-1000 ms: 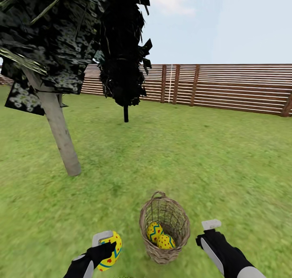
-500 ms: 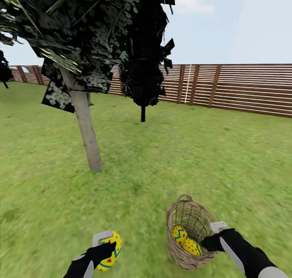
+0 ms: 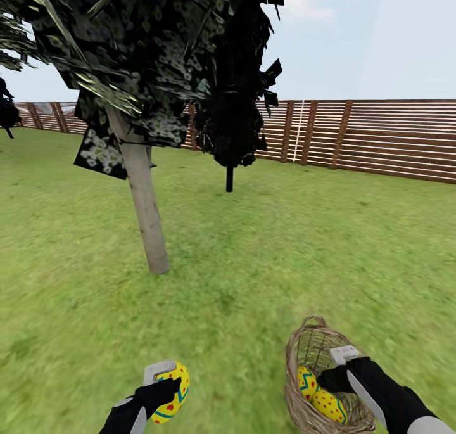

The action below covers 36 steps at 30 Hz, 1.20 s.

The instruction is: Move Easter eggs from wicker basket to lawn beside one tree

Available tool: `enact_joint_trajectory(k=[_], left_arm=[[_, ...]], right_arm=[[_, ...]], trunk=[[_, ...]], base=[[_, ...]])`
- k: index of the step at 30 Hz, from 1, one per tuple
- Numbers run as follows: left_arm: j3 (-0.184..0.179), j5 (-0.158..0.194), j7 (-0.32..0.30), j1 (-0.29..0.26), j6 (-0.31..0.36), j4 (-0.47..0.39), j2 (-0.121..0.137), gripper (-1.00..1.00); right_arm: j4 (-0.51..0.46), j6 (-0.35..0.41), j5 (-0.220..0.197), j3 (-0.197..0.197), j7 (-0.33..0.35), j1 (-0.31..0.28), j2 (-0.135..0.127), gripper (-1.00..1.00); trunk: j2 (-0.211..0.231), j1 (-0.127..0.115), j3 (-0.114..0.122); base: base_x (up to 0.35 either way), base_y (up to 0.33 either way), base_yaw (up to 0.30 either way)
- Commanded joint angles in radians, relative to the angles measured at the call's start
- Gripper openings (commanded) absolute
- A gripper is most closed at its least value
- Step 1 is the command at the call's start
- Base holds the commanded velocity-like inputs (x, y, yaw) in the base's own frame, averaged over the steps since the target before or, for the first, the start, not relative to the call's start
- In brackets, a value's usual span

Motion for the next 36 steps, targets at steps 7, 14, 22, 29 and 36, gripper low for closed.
enact_joint_trajectory(k=[7, 14, 22, 29, 36], left_arm=[[0.005, 0.007, -0.005, 0.0, 0.007, -0.001, -0.001, -1.0], [0.006, 0.007, -0.006, 0.0, 0.007, -0.001, 0.0, -1.0], [0.0, 0.003, -0.007, 0.0, 0.007, 0.002, -0.003, -1.0], [0.005, 0.006, -0.007, 0.0, 0.006, 0.001, -0.001, -1.0], [0.005, 0.007, -0.014, 0.0, -0.008, 0.001, 0.0, -1.0]], right_arm=[[-0.003, 0.003, -0.003, 0.001, 0.003, -0.001, -0.033, 1.0], [-0.003, 0.001, -0.004, 0.0, 0.003, 0.0, -0.041, 1.0], [-0.003, 0.002, -0.004, 0.0, 0.003, -0.001, -0.047, 1.0], [-0.003, 0.008, -0.001, -0.088, 0.005, -0.001, -0.094, 1.0], [-0.006, 0.009, 0.007, -0.119, 0.004, 0.0, -0.091, 1.0]], trunk=[[-0.001, 0.0, -0.001], [-0.001, 0.0, -0.001], [-0.001, 0.0, -0.001], [-0.001, 0.0, -0.001], [-0.001, 0.0, -0.001]], base=[[0.248, 0.239, 0.0], [0.251, 0.142, 0.0], [0.009, -0.195, 0.0], [0.0, -0.177, 0.0], [0.0, -0.001, 0.0]])
